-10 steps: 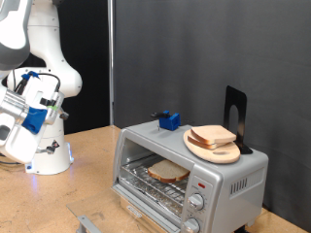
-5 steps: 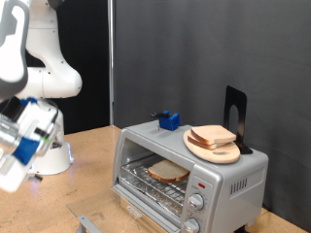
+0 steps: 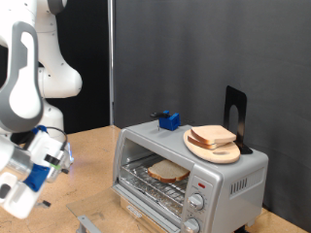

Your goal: Make a piece of toast with the oven

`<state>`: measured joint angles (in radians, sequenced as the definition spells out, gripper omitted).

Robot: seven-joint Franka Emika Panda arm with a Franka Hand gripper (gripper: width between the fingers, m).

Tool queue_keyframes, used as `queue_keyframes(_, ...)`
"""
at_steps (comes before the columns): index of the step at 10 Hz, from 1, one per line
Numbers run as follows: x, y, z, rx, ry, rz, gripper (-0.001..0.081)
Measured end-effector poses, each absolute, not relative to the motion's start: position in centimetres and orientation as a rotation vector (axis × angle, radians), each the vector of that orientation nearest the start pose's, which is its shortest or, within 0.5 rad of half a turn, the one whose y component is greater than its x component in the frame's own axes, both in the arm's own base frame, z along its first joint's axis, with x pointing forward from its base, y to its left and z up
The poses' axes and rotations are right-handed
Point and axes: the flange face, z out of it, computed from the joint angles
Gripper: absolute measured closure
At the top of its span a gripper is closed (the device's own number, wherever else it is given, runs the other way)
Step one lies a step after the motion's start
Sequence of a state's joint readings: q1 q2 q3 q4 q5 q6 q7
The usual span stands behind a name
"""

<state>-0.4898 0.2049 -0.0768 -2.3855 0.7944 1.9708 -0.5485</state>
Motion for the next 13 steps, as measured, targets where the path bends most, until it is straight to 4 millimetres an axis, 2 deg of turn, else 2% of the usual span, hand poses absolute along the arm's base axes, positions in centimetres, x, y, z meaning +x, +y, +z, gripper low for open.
queue_keyframes(4, 40.4, -17.0, 18.5, -2.255, 0.652, 0.26, -0.0002)
queue_keyframes(8, 40.4, -15.2, 16.4, -2.263, 0.672, 0.275, -0.0002)
queue_keyframes(11, 41.0, -13.8, 16.3, -2.25, 0.638, 0.277, -0.0002)
queue_keyframes(13, 41.1, -12.1, 17.7, -2.18, 0.514, 0.297, -0.0002)
